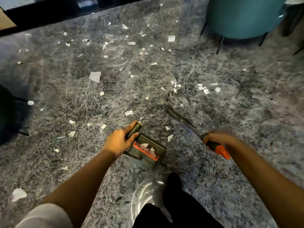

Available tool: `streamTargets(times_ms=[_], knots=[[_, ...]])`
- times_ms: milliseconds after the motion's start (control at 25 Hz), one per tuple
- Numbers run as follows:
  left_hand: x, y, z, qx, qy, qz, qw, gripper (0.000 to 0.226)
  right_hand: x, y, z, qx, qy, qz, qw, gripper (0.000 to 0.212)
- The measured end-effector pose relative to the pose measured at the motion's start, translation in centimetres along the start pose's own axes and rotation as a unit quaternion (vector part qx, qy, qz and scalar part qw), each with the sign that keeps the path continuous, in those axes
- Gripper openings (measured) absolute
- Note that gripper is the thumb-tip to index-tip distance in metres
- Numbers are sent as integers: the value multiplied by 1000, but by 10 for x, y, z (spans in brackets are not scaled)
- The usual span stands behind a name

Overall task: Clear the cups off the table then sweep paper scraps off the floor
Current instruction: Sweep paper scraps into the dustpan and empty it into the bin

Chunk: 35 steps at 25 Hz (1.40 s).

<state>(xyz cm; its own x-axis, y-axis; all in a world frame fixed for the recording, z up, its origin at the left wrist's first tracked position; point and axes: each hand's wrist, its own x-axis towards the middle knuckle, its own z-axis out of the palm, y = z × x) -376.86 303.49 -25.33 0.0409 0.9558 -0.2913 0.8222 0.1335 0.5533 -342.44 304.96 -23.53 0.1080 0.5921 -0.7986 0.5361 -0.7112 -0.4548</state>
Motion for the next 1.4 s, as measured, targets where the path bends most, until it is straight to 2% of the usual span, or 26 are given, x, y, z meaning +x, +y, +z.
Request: streamTargets(times_ms=[80,200,280,400,560,760,960,1160,1400], knots=[[22,1,-5,20,-10,-1,1000,49,5,-7,6,0,-18,3,1000,2],[45,-1,-15,57,-3,4,998,47,-2,-11,23,-32,-74,-1,997,9],[58,0,-19,46,1,6,999,47,-11,-18,29,-63,-108,-16,992,3],[72,4,-23,19,-8,16,1000,49,-21,-30,28,-29,-169,-4,985,11],[78,5,-31,21,-13,12,1000,50,-23,-42,21,-19,-230,4,973,34],[47,-23,-36,46,6,1,999,49,-12,-54,5,55,-281,44,957,33],[30,-37,-35,42,0,-7,999,50,-4,-79,6,20,-274,51,960,32],[32,-35,-36,64,-8,26,998,49,3,-90,22,-6,-215,45,976,43],[37,-47,-52,77,4,8,997,50,-6,-85,52,-84,-158,11,984,30]])
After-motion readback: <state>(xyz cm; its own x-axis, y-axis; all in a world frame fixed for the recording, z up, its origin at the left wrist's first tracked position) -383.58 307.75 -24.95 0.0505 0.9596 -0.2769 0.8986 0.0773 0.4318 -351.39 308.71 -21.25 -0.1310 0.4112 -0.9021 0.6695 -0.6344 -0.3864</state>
